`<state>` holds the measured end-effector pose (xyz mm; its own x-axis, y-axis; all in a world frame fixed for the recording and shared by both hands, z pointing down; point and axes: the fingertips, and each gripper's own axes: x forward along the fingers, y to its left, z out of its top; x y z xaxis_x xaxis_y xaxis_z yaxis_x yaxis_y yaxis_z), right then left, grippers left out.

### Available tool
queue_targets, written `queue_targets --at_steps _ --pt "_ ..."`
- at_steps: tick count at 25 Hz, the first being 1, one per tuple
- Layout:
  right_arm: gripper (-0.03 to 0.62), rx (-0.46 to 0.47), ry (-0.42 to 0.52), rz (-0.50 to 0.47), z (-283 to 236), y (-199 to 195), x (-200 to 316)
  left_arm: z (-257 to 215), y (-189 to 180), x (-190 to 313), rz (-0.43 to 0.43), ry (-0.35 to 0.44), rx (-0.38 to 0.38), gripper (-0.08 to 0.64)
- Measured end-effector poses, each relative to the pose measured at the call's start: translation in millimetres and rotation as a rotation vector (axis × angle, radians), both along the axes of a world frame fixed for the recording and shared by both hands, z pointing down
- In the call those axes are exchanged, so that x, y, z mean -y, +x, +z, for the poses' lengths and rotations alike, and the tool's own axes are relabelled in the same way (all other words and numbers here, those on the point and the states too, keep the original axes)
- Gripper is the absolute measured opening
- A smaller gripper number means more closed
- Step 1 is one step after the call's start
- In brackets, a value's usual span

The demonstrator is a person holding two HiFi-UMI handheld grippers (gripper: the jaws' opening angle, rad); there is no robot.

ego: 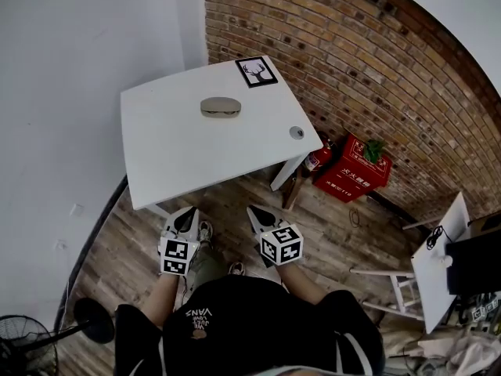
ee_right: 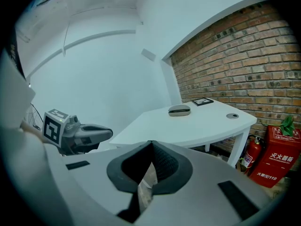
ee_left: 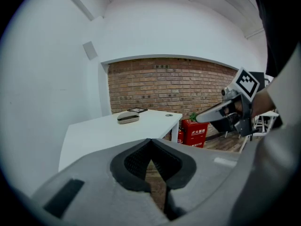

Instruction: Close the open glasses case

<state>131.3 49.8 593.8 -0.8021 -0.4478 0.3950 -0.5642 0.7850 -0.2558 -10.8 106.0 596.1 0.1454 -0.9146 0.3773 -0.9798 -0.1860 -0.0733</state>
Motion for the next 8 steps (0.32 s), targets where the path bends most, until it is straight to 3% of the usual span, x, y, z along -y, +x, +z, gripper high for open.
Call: queue_targets --at_steps 8 --pt "-0.002 0.002 0.0 0.006 0 -5 15 -1 -4 15 0.009 0.0 -0.002 0.011"
